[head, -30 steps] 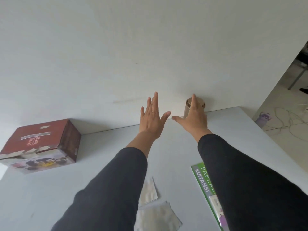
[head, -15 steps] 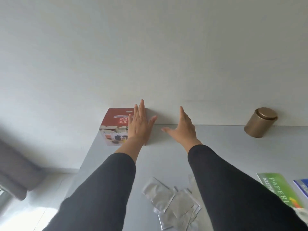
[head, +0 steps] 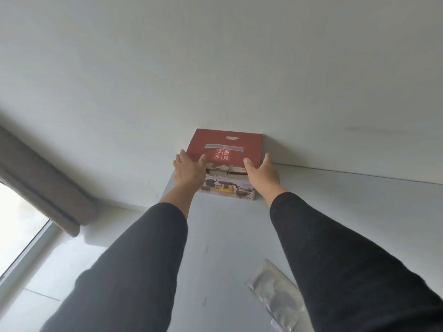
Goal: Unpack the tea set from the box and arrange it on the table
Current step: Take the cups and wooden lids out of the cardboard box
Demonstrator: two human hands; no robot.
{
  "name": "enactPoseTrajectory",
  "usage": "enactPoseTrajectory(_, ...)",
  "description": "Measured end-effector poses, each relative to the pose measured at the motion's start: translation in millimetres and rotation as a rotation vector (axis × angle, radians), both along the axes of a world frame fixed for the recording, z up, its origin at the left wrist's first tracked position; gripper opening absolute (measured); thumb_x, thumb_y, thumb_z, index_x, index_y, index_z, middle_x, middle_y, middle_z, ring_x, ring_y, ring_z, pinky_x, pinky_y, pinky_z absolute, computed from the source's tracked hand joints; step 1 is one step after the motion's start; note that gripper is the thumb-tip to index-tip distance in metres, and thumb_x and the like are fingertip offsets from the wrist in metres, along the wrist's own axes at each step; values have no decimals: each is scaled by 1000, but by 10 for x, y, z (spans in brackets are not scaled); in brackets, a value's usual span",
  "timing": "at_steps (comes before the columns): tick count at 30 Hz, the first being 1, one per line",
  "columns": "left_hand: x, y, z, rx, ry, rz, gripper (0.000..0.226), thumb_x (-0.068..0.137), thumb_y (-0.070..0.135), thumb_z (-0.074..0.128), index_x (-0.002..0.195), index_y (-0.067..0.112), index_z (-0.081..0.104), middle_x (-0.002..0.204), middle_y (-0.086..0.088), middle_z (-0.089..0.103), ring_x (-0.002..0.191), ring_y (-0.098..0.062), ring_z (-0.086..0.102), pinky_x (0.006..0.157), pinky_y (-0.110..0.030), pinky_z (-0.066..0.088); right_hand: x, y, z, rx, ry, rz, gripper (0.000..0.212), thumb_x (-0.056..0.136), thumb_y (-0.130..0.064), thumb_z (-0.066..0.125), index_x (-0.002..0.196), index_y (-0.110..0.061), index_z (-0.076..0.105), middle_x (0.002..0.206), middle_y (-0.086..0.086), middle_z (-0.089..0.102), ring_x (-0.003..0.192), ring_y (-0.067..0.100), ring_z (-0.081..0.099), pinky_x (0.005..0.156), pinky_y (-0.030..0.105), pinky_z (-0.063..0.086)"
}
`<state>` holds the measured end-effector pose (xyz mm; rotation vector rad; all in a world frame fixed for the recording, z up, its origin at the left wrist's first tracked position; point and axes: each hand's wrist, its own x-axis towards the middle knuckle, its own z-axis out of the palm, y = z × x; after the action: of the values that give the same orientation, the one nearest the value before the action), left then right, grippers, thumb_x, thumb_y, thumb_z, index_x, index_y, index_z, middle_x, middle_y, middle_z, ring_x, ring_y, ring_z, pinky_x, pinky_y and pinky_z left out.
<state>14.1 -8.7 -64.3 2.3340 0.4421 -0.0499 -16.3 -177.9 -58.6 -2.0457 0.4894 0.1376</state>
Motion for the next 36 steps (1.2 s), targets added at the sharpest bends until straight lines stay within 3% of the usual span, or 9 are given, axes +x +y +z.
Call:
enactPoseTrajectory(5,83,69,-24,-111,42,23,56,95,34,49,140,8,29,133,-13,46,122,-29,45,94,-35,38,86,133,-84,50,64,-93,62,100,-39,37,149,-9,16,154,9,28,140,28,31,110,38,29)
enactPoseTrajectory(15,-209,235,10,-60,48,-28,55,95,36,49,140,11,29,133,-9,42,117,-29,51,84,-34,39,-206,426,-46,12,62,-243,44,100,-31,38,138,-9,37,133,11,52,112,30,57,95,41,47)
enactPoseTrajectory(21,-555,461,-53,-73,14,-105,57,93,38,53,137,10,31,130,-10,45,114,-27,52,83,-30,40,-589,602,-109,-19,59,-292,39,98,-30,38,131,-9,43,124,12,56,108,31,57,88,37,46)
enactPoseTrajectory(25,-772,595,-104,-90,-17,-157,61,91,41,55,138,10,30,130,-10,44,115,-26,50,82,-28,38,-804,650,-125,-71,89,-288,44,99,-32,39,136,-7,39,131,12,52,117,31,52,90,35,43)
enactPoseTrajectory(28,-807,665,-96,-149,-29,-197,64,90,41,58,141,13,30,133,-9,44,117,-25,48,82,-27,36,-888,687,-92,-199,-14,-269,49,96,-32,48,139,-12,36,133,9,50,120,29,50,96,37,41)
enactPoseTrajectory(31,-810,684,-78,-227,-23,-179,62,89,38,61,139,15,33,133,-8,45,117,-24,48,81,-25,35,-947,876,-100,-538,-192,-344,36,89,-29,59,120,-13,48,122,10,48,115,29,46,90,41,41)
enactPoseTrajectory(33,-824,678,-90,-272,-38,-146,60,89,34,62,139,15,34,132,-8,45,118,-23,48,82,-24,34,-989,1040,-154,-609,-225,-355,19,88,-23,56,103,-12,55,112,9,49,108,29,47,83,38,40)
enactPoseTrajectory(36,-839,666,-112,-308,-56,-132,60,90,32,62,140,16,34,133,-8,45,119,-23,46,84,-23,33,-1035,1177,-253,-626,-187,-328,15,87,-23,55,98,-13,59,108,7,48,107,27,45,82,37,39)
